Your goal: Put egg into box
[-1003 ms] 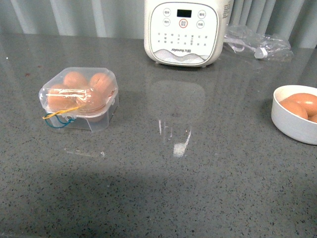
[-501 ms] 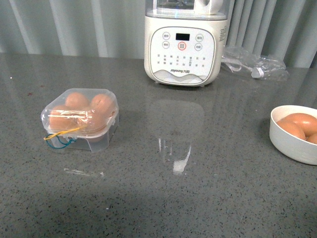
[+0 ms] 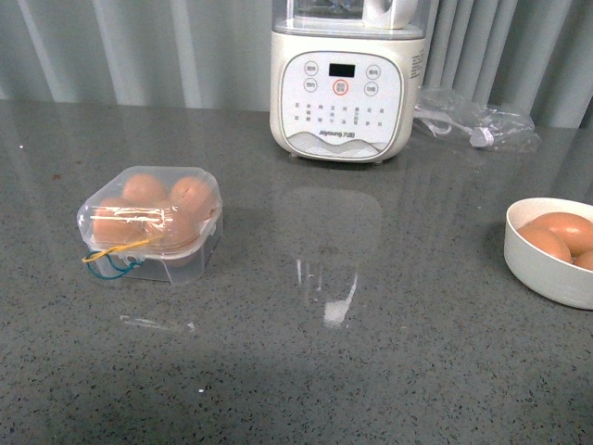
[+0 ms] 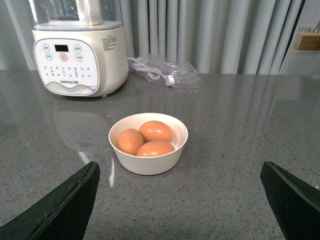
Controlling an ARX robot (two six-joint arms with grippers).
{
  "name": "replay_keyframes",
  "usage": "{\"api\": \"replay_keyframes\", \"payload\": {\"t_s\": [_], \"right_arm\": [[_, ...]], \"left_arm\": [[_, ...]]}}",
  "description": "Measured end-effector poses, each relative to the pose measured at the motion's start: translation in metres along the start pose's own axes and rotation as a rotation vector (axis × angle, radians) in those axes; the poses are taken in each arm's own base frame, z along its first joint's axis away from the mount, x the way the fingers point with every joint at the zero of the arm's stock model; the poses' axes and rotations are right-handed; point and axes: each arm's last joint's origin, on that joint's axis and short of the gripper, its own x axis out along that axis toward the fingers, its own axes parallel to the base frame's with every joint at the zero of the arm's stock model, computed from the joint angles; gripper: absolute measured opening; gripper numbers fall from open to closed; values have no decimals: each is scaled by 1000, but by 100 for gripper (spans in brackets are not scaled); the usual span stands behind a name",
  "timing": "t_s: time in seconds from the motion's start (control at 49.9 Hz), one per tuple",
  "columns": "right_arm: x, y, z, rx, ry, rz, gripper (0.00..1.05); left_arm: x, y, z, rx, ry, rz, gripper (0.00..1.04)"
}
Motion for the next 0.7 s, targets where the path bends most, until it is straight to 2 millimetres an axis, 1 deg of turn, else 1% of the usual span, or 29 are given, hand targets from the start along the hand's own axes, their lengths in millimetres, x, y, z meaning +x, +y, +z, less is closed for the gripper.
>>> {"api": "replay_keyframes", "payload": {"t_s": [0.08,0.14,0.18,0.341,0.461,0.481,0.561,0.702], "right_arm": [[0,0,0,0,0,0,97],[0,0,0,0,0,0,97],[0,0,0,0,0,0,97],[0,0,0,0,0,0,97],[0,0,0,0,0,0,97],[0,0,0,0,0,0,97],[0,0,0,0,0,0,97],[0,0,0,0,0,0,97]], "left_arm": [[0,0,0,0,0,0,23],[0,0,0,0,0,0,35],[0,0,0,0,0,0,41],[0,0,0,0,0,0,76],[0,0,0,0,0,0,98],[0,0,0,1,0,0,100],[0,0,0,0,0,0,97],[0,0,0,0,0,0,98]]}}
